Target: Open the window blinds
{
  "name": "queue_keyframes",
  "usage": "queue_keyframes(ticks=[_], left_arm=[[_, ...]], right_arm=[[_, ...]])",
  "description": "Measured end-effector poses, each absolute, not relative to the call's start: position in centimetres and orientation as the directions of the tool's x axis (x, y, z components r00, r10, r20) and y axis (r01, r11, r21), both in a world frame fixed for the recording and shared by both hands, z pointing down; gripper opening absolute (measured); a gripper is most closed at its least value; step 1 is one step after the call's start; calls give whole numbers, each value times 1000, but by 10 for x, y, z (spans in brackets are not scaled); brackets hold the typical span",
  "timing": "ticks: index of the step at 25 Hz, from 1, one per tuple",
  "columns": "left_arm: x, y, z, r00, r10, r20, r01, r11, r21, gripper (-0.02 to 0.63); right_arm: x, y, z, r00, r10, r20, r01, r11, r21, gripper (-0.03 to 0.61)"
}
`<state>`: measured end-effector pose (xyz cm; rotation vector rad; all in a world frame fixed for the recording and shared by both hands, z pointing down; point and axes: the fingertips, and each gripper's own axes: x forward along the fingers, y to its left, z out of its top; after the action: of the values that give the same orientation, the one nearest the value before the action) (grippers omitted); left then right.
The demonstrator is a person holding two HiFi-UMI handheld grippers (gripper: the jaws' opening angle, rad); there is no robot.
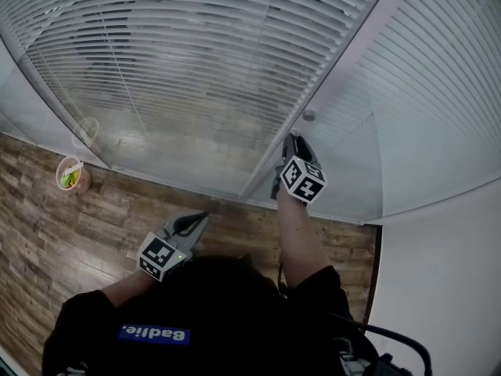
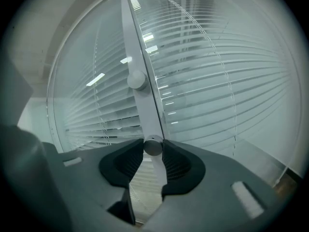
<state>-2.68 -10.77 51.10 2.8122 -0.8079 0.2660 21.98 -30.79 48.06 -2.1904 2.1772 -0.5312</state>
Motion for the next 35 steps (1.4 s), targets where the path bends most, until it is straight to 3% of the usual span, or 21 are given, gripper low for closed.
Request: queue_keyframes(ticks=[11, 24, 28, 32, 35], left_arm=[[-27, -107, 510, 835, -499, 230, -536, -833, 139, 0], [-24, -108, 511, 842, -488, 231, -526, -838, 148, 0], [-24, -108, 511, 841, -489, 231, -527, -837, 145, 0], [-23, -109, 512, 841, -488, 235, -526, -838, 143, 0], [-22, -109, 516, 839, -488, 239, -527, -838, 139, 0]], right_arm=[[213, -311, 480, 56, -950, 306, -987, -7, 159, 124], [204, -310, 484, 156, -936, 314, -813, 59, 580, 126], [204, -310, 483, 108, -946, 307, -874, 57, 482, 130], [206, -307, 483, 17, -960, 279, -973, 47, 224, 178], [216, -306, 489, -18, -969, 247, -1000, 18, -2, 178]])
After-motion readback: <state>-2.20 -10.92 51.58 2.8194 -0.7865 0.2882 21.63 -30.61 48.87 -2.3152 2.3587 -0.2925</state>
